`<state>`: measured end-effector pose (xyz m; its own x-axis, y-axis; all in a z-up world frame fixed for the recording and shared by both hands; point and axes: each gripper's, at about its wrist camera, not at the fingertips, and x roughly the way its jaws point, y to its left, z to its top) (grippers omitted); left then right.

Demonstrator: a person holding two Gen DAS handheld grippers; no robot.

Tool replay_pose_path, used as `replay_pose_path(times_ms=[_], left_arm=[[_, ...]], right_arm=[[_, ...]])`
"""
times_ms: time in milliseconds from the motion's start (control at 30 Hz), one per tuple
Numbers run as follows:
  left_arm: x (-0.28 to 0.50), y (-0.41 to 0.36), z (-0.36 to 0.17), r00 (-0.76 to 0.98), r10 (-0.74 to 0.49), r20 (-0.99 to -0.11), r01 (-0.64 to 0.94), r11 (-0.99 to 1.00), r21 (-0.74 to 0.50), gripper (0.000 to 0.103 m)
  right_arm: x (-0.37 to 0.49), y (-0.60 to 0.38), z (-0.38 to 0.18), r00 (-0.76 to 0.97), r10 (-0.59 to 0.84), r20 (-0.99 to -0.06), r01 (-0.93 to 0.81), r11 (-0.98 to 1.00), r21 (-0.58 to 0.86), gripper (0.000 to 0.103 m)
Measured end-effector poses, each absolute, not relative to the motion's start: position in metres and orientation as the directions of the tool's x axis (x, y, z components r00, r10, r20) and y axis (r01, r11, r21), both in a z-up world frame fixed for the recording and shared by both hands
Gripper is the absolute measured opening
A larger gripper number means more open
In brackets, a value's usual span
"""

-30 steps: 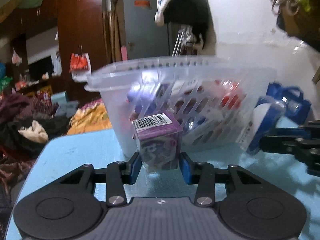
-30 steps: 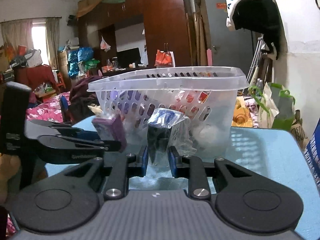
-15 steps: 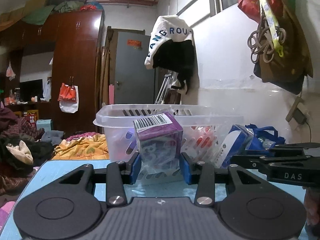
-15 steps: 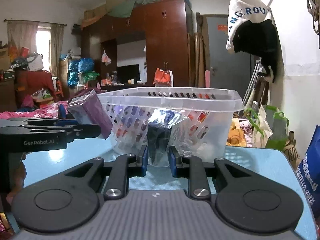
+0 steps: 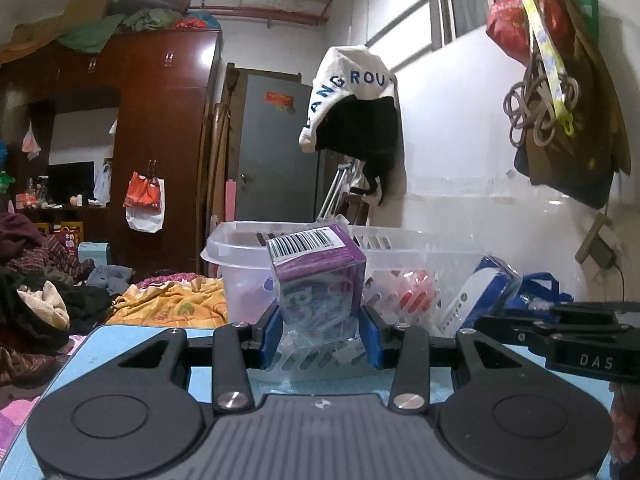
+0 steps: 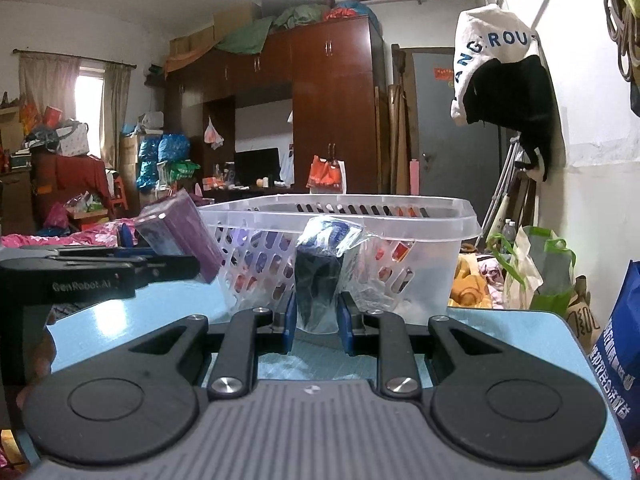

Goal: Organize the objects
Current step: 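Grasp a purple box with the left tool while the right tool grasps a clear bagged packet, then lift both items over the white basket and open both tools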

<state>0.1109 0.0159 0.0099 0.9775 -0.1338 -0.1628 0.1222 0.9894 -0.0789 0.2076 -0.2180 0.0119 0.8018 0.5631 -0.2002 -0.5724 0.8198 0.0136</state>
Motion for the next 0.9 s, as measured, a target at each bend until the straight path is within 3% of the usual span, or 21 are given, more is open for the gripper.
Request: replay_pose_path(times_ms=[167, 333, 533, 667, 900], left_arm=[[0.11, 0.014, 0.01, 0.978, -0.137, -0.159, 0.127, 0.989, -0.072, 0.046], [0.082, 0.016, 0.02, 0.987, -0.158, -0.011, 0.157, 0.985, -0.068, 0.046], [0.088, -0.001, 0.062, 0.986, -0.165, 0.015, 0.165, 0.986, 0.009, 0.046], [0.137, -0.005, 0.102, 0.989, -0.144, -0.044, 0.144, 0.99, -0.01, 0.046], [0.245, 0.0, 0.117, 0.947, -0.126, -0.295, 0.109, 0.991, -0.073, 0.048]], right_arm=[[0.203, -0.221, 0.011, 0.809, 0.563, -0.167, -0.569, 0.822, 0.015, 0.025], [0.189, -0.228, 0.013, 0.834, 0.543, -0.099, -0.544, 0.839, 0.018, 0.025], [0.192, -0.239, 0.057, 0.824, 0.562, -0.074, -0.558, 0.827, 0.062, 0.025], [0.221, -0.221, 0.102, 0.84, 0.533, -0.102, -0.536, 0.844, -0.009, 0.025], [0.297, -0.183, 0.118, 0.869, 0.426, -0.249, -0.461, 0.881, -0.102, 0.025]])
